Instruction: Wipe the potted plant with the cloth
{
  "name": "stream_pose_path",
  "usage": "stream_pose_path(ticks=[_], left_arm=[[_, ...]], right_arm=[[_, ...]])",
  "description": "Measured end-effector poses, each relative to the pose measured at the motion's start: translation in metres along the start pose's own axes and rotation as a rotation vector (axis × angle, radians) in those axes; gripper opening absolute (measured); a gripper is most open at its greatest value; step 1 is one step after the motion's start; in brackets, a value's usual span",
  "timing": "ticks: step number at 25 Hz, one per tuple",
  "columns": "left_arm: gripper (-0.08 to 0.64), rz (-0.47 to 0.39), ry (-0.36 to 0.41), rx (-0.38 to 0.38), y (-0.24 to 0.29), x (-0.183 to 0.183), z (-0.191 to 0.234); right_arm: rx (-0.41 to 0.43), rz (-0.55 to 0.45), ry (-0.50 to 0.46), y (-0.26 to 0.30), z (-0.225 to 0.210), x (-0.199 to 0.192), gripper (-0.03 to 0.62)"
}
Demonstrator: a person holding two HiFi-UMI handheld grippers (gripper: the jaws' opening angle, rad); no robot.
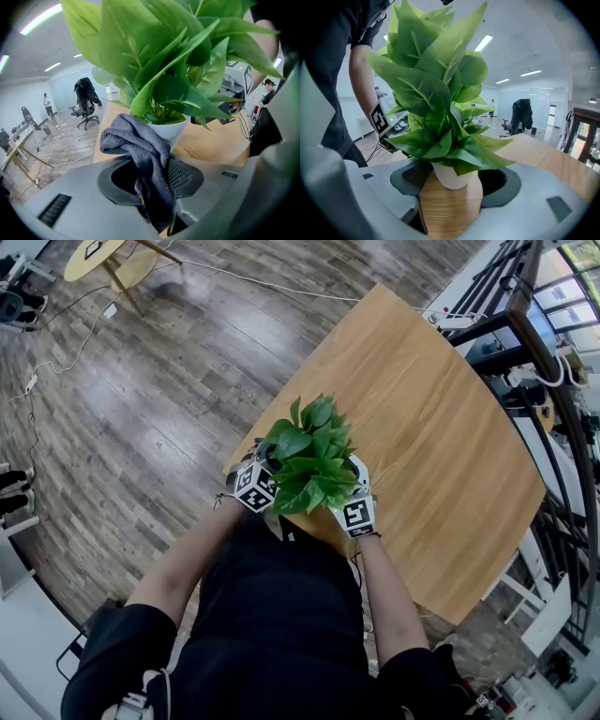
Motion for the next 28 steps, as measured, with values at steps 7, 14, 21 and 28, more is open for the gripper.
stream_pose_path(ticks=[7, 14, 21, 28], left_arm=[[0.163, -0.01, 0.052, -0.102, -0.008, -0.007, -0.021], [0.163, -0.009, 0.04, -0.089, -0.009, -0.01, -0.014], [0.163, -0.043, -0.007, 0.034, -0.012, -0.001, 0.009], [0.163, -0.038, -0.007, 0.049, -0.009, 0.006, 0.016]], right_arm=[[-0.064, -0.028, 0.057, 0.006, 0.006, 0.006, 0.299], [-0.042, -0.005, 0.043, 0.004, 0.014, 0.005, 0.299], [0.048, 0.001, 0.033, -0.007, 0.027, -0.004, 0.299], [-0.017, 0.002, -0.008, 0.0, -0.006, 0.004, 0.299]])
Point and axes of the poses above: the fingertips, and each gripper's own axes: y forward along the fingers, z to its left, x out of its top, the point moved 10 cm from there along -y, backward along the fingers, and after that the axes turned 6 degrees about x, right-handed, at the moved point
